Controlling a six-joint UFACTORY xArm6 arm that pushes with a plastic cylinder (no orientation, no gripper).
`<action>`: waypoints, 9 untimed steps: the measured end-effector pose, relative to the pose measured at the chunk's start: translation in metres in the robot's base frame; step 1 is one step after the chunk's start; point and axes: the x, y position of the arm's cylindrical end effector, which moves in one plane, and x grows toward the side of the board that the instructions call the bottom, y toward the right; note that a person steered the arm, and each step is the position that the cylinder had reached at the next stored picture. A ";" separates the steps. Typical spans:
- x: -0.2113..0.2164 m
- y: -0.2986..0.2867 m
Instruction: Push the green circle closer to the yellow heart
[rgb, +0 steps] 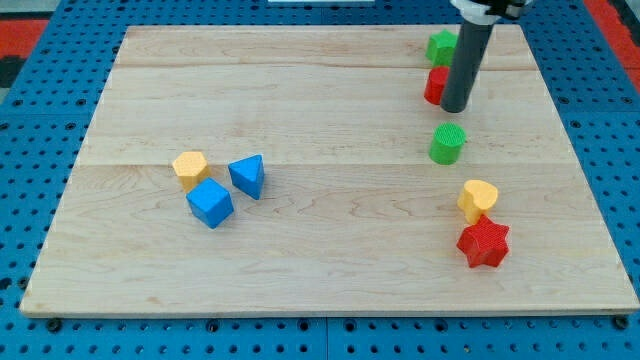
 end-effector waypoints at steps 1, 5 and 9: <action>0.013 -0.006; 0.034 -0.042; 0.047 0.011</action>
